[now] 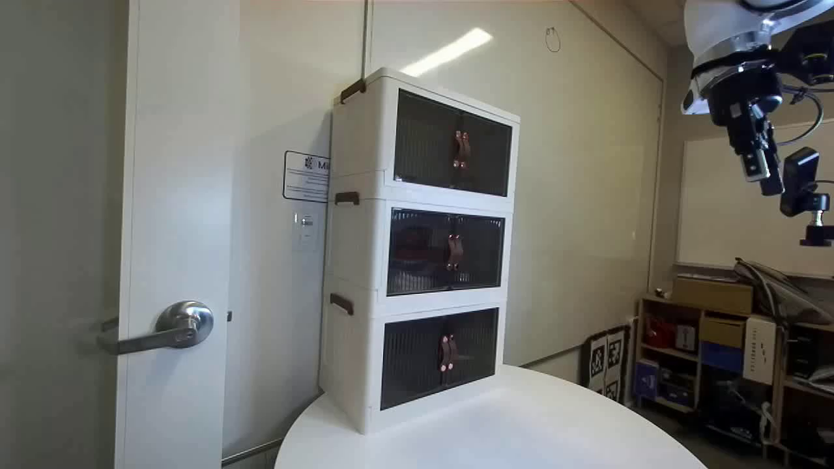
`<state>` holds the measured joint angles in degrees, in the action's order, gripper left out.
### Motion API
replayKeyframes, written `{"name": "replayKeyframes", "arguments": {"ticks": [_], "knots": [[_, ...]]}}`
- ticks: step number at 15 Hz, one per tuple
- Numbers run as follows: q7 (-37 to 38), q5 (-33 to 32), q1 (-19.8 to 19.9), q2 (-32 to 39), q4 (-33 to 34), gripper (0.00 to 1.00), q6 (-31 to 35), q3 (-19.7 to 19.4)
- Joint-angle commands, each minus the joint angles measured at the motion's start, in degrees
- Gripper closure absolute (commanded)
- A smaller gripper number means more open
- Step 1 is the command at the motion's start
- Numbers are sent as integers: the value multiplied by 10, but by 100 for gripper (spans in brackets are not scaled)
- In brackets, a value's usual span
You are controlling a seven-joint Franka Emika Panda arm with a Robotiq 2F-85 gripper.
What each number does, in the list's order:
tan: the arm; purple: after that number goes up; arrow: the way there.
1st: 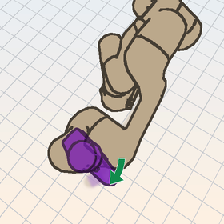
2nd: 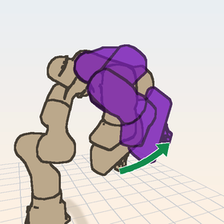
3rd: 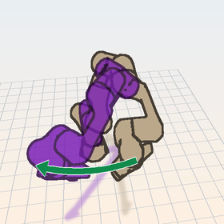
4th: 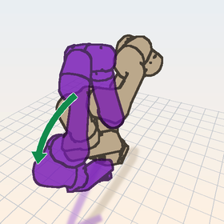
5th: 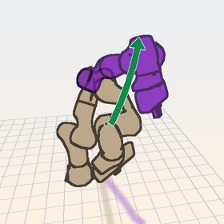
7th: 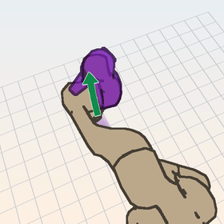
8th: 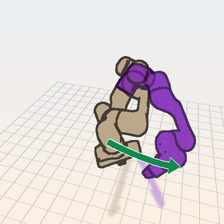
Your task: Open the left and right top cabinets, respectively
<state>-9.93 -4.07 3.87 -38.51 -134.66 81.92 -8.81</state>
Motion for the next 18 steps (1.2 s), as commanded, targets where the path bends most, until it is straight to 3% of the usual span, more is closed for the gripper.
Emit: {"name": "replayKeyframes", "arguments": {"ticks": [1, 5, 9, 18], "knots": [[0, 0, 1, 1, 1, 0, -1, 1], [23, 6, 5, 4, 6, 0, 6, 7], [156, 11, 20, 5, 29, 0, 68, 55], [466, -55, 39, 61, 131, 0, 172, 228]]}}
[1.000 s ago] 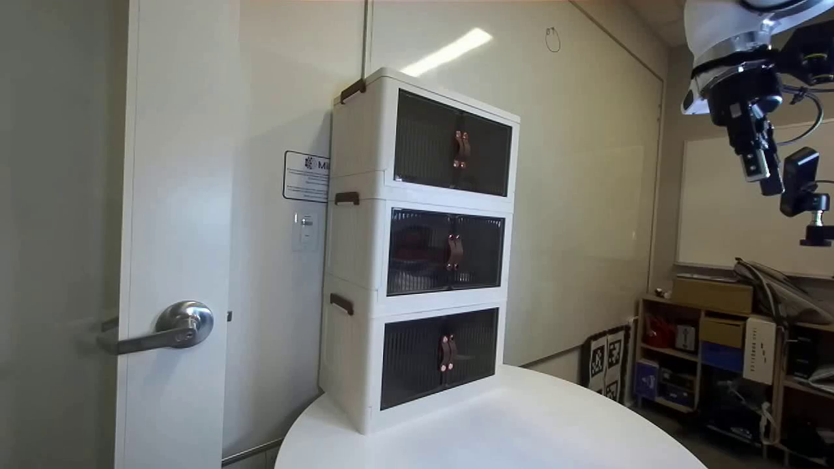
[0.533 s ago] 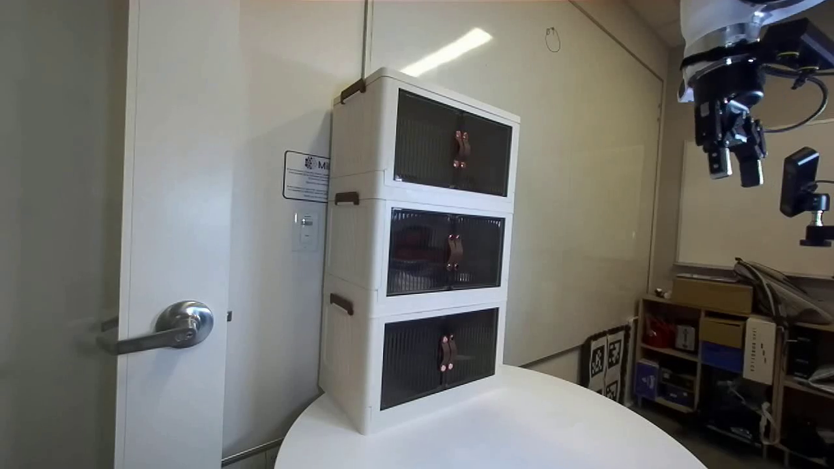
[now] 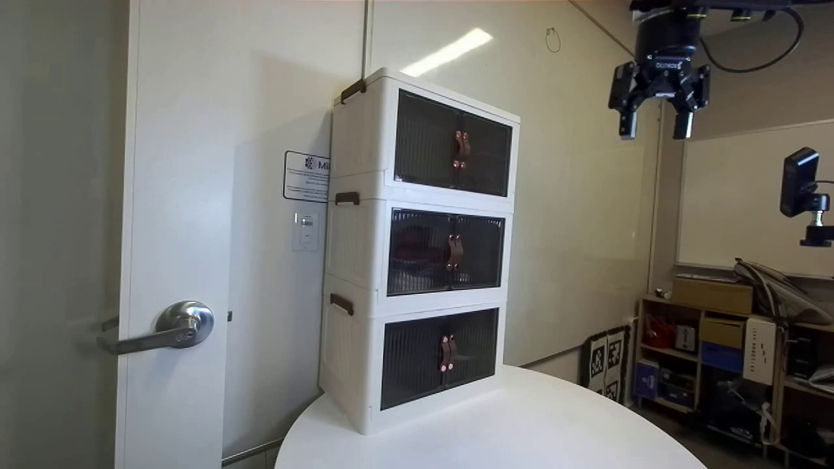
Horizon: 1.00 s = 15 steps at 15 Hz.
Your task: Open the left and right top cabinets, respectively
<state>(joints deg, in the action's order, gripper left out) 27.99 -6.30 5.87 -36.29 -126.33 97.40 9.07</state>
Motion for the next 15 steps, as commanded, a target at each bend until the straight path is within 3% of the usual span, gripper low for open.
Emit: {"name": "replayKeyframes", "arguments": {"ticks": [1, 9, 15], "knots": [[122, -52, 23, 48, 60, 0, 23, 66], [405, -278, 29, 164, 148, 0, 22, 147], [596, -507, -13, 290, 218, 0, -45, 140]]}}
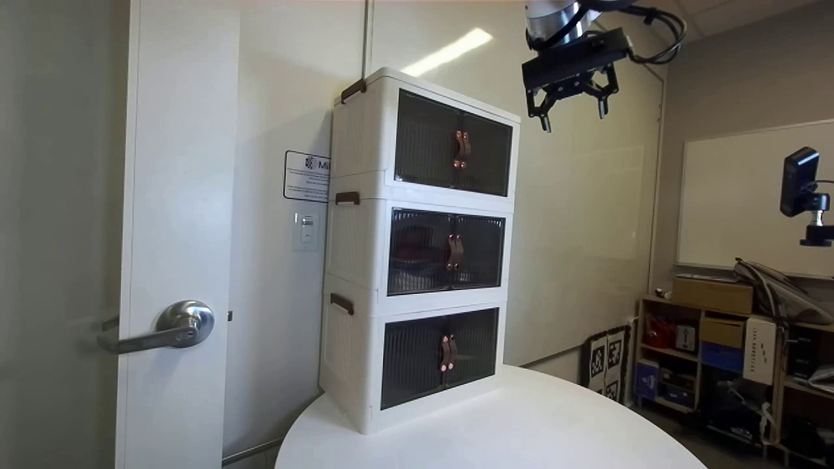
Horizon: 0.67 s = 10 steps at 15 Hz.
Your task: Open the left and right top cabinets, respectively
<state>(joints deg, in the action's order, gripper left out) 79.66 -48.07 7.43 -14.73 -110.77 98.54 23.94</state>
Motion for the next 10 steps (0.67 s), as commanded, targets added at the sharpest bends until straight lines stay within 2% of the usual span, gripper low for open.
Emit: {"name": "replayKeyframes", "arguments": {"ticks": [1, 3, 4, 10], "knots": [[105, -126, -40, 99, 78, 0, -77, -15], [147, -194, -67, 145, 111, 0, -126, -31], [115, -224, -77, 156, 168, 0, -163, -46], [100, -437, -146, 261, 337, 0, -298, -101]]}}
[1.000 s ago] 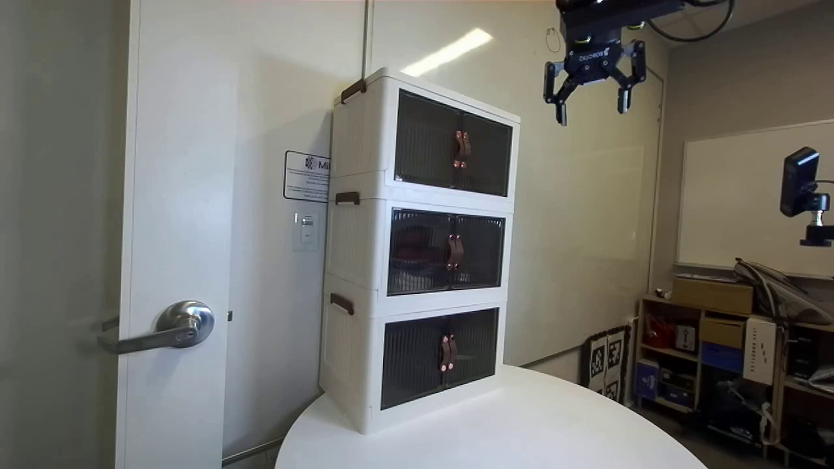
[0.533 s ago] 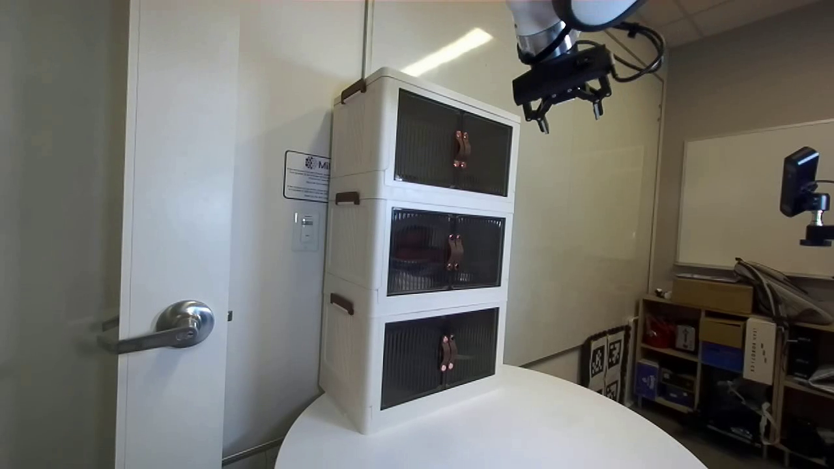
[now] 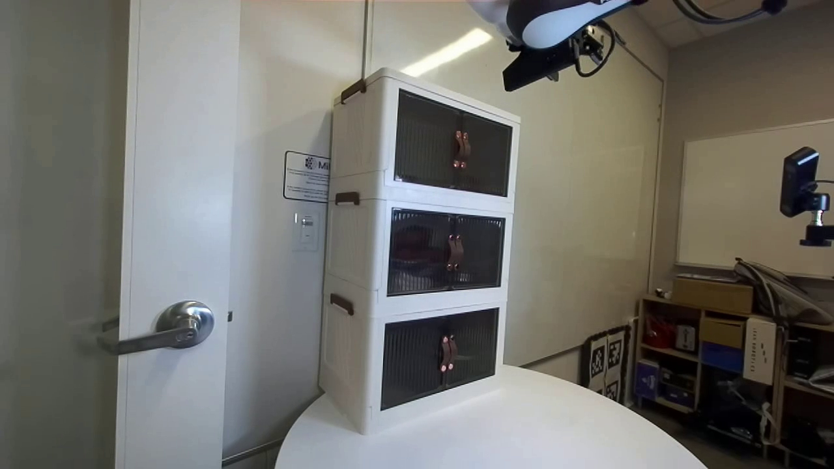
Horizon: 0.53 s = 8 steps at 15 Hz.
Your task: Open the left and right top cabinets, respectively
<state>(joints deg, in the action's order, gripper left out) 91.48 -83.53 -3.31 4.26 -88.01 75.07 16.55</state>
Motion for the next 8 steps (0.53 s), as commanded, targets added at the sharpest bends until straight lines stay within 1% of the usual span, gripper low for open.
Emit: {"name": "replayKeyframes", "arguments": {"ticks": [1, 2, 3, 5, 8], "knots": [[-31, -106, -47, 86, 137, 0, -72, -35], [-9, -62, -42, 33, 56, 0, -34, -40], [-13, -79, -47, 47, 79, 0, -43, -45], [-16, -90, -52, 66, 106, 0, -50, -49], [-17, -91, -54, 73, 115, 0, -54, -50]]}}
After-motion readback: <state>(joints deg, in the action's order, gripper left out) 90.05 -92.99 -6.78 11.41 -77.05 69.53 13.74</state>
